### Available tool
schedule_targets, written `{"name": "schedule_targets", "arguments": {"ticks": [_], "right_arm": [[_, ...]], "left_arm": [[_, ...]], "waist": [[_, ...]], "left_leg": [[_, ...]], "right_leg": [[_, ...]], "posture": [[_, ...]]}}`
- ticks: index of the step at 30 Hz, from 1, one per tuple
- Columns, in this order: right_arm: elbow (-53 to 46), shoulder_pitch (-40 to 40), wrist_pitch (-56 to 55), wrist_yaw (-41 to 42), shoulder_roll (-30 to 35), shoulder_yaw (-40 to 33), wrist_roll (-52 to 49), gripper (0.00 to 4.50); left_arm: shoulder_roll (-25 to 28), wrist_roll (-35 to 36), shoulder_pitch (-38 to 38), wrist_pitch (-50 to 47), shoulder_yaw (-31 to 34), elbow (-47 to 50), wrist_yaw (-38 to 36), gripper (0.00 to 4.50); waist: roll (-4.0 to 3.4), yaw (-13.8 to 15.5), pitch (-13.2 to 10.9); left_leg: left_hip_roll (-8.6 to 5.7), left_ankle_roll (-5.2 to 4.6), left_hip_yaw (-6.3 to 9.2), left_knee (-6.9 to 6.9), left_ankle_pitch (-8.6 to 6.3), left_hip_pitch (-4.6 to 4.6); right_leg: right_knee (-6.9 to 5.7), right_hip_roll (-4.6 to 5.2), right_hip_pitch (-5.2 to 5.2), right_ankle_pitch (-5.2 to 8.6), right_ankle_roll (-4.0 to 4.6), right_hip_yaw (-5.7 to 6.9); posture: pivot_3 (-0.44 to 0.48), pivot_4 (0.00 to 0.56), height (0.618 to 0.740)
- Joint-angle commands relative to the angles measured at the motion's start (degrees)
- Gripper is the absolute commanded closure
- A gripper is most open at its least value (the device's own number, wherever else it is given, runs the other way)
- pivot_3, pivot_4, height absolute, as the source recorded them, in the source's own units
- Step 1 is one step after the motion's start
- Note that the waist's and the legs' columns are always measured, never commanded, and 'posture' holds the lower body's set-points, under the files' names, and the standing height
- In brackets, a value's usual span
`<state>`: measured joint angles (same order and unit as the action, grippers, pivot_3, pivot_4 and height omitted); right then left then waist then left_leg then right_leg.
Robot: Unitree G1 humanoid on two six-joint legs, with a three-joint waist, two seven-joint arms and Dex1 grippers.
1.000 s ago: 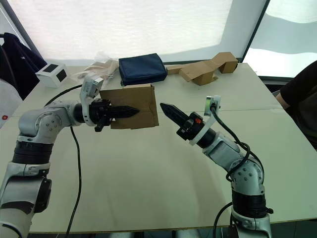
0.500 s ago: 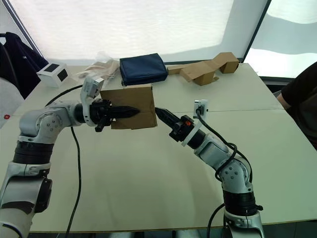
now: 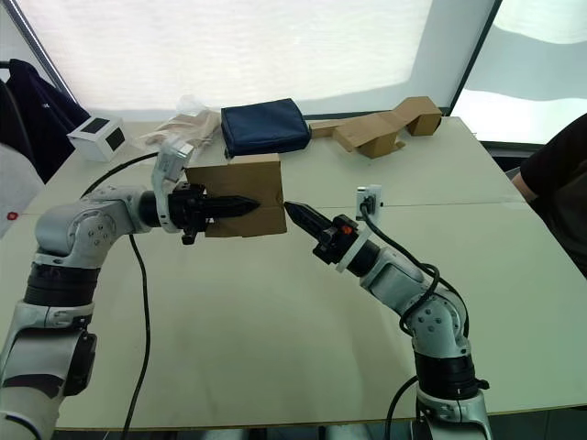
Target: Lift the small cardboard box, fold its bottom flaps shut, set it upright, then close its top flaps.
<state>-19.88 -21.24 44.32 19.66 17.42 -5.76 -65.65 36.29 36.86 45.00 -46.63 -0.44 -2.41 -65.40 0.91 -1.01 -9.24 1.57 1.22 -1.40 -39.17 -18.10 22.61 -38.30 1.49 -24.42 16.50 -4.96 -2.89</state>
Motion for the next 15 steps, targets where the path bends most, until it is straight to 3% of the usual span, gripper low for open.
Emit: {"name": "schedule_targets", "arguments": {"ticks": [1, 4, 10, 13, 15], "right_arm": [[-1.9, -0.59, 2.03, 2.72, 7.05, -4.87, -1.17, 4.45], [-2.15, -0.24, 3.19, 9.31, 17.29, -3.41, 4.94, 4.45], [-5.4, 1.81, -0.54, 23.5, 34.43, 4.25, 19.24, 4.45], [-8.25, 3.33, -2.63, 25.95, 37.38, 7.7, 24.51, 4.45], [-10.1, 4.16, -2.87, 24.37, 35.81, 8.1, 25.5, 4.45]], "left_arm": [[7.14, -6.15, 2.9, 2.41, -7.38, 3.36, -6.74, 4.5], [11.99, -14.22, 8.55, 7.1, -16.5, 1.73, -14.0, 4.5], [14.97, -27.08, 19.5, 21.88, -31.33, -3.22, -26.7, 4.5], [14.99, -29.14, 24.65, 24.67, -39.2, -5.44, -27.1, 4.5], [14.37, -29.96, 27.47, 26.43, -43.8, -6.66, -27.1, 4.5]], "waist": [[0.0, 0.01, 0.0], [0.0, 0.22, -0.01], [-0.01, 0.35, -0.04], [0.04, 0.07, -0.07], [0.05, 0.08, -0.07]], "left_leg": [[0.0, 0.0, 0.0, 0.0, 0.0, 0.01], [-0.05, 0.0, -0.02, 0.03, 0.0, 0.03], [-0.28, -0.14, -0.03, -0.01, -0.07, 0.06], [-0.12, -0.25, -0.01, -0.02, -0.14, 0.03], [0.01, -0.26, 0.02, -0.04, -0.14, 0.03]], "right_leg": [[0.01, 0.0, 0.0, 0.0, 0.0, 0.0], [0.09, -0.08, 0.0, 0.0, 0.0, 0.02], [0.21, -0.24, 0.07, 0.02, -0.01, -0.01], [0.22, -0.48, 0.07, 0.02, 0.0, -0.13], [0.19, -0.61, 0.06, 0.02, 0.02, -0.15]], "posture": [[0.0, 0.15, 0.74], [0.0, 0.15, 0.74], [0.0, 0.15, 0.74], [0.0, 0.15, 0.74], [0.0, 0.15, 0.74]]}}
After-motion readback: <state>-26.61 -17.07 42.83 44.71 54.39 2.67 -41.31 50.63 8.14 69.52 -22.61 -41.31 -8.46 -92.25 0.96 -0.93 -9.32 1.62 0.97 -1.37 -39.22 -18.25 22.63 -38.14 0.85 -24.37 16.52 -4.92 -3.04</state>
